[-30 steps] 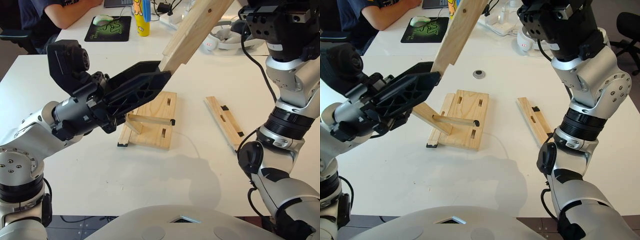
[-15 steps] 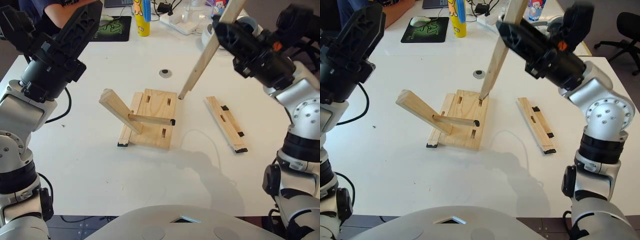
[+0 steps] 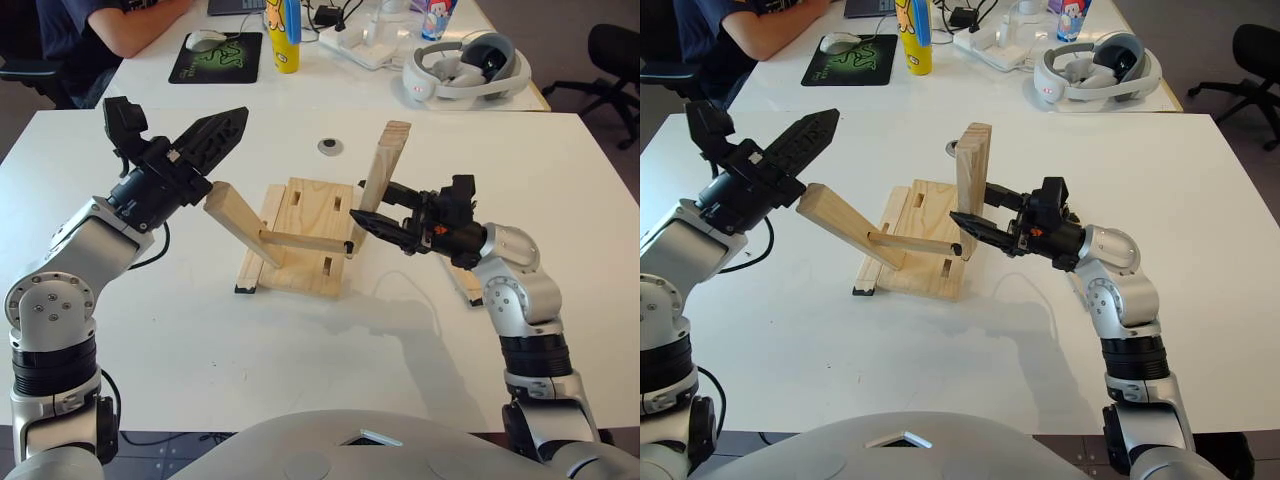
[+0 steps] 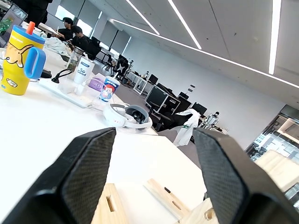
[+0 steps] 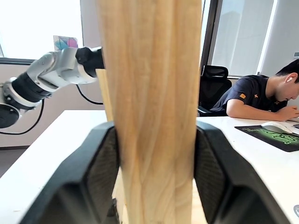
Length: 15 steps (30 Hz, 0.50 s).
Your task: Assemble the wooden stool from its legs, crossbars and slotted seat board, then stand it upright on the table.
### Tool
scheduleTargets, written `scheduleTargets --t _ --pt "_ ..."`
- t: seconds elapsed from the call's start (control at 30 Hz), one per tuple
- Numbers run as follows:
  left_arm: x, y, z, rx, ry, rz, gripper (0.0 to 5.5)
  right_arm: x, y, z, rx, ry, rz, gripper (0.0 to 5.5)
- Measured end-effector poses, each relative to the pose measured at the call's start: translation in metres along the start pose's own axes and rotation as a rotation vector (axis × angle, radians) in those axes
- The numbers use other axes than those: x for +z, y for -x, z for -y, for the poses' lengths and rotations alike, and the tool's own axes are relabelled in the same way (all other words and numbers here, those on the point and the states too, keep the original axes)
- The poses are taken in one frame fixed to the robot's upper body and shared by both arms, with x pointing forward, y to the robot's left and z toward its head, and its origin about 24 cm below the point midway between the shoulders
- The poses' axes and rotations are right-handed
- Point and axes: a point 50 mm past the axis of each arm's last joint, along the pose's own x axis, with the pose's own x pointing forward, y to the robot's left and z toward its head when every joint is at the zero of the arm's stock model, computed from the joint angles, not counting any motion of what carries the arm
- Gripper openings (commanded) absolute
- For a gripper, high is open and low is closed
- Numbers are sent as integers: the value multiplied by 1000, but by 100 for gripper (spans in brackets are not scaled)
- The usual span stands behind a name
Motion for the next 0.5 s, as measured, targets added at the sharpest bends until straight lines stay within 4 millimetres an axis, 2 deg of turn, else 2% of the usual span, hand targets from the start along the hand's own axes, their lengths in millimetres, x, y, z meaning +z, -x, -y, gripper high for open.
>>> scheduleTargets --t 0.2,0.3,0.33,0.43,0.5 --pt "-6 0 -9 9 -21 -38 305 -16 -5 -1 -77 -35 55 212" --pt "-4 -2 -10 -3 -29 -47 305 -19 -3 7 -186 -46 87 212" --pt "-3 -2 -10 -4 -29 -48 305 -17 -2 11 -218 -41 99 212" --pt "-1 -3 -12 0 -39 -54 305 8 -10 29 -255 27 173 212" --pt "0 -3 -13 2 -44 -58 305 14 -19 30 -243 15 212 212"
